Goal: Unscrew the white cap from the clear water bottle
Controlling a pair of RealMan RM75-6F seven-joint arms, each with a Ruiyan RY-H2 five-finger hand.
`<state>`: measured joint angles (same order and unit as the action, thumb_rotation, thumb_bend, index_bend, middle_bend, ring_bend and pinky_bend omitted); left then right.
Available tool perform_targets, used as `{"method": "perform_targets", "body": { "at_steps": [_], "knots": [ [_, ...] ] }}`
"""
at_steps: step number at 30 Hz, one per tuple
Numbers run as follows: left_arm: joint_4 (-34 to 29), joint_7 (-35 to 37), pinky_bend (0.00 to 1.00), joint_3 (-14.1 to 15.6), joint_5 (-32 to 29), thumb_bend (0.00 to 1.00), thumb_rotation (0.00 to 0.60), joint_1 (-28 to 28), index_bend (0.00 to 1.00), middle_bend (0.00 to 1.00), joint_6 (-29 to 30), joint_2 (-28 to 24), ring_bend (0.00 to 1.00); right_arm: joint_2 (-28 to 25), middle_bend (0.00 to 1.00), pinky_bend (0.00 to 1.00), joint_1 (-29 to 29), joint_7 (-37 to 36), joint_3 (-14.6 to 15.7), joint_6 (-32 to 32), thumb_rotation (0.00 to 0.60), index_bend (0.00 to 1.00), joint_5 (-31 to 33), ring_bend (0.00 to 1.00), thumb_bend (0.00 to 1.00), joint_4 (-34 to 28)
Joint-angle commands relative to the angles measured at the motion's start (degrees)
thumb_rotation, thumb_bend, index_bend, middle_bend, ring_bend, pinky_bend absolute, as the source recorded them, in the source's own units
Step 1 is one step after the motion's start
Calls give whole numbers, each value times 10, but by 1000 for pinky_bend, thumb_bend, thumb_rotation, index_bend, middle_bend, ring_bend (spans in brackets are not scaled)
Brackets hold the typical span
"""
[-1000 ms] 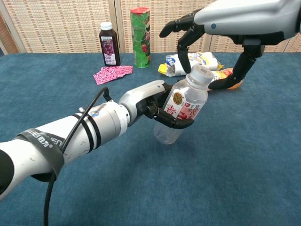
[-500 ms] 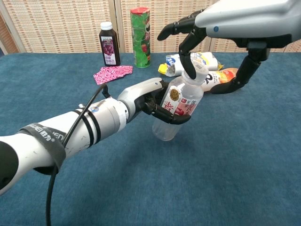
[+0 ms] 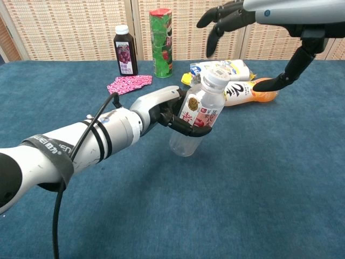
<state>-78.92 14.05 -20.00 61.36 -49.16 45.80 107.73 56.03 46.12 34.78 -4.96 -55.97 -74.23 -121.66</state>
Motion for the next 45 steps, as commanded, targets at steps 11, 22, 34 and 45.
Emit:
{"method": "perform_targets", "body": {
  "at_steps": [11,22,34,45],
  "knots": [
    [-11,-19,282,5,-6,350,600,-4,421,508,5,7,271,56,0,0,30,52,-24,3,600,230,84,0,178,21],
    [-22,-18,282,4,-4,349,600,-1,421,509,7,-3,271,66,0,0,37,82,-17,-6,600,393,106,0,177,15],
    [-25,-15,283,7,-5,351,600,0,421,509,5,-6,271,64,0,0,38,83,-15,-15,600,430,109,0,178,13],
    [-28,-15,282,8,-1,349,600,-1,422,508,7,-4,271,73,1,0,41,85,-14,-22,600,492,113,0,177,17]
  ]
}}
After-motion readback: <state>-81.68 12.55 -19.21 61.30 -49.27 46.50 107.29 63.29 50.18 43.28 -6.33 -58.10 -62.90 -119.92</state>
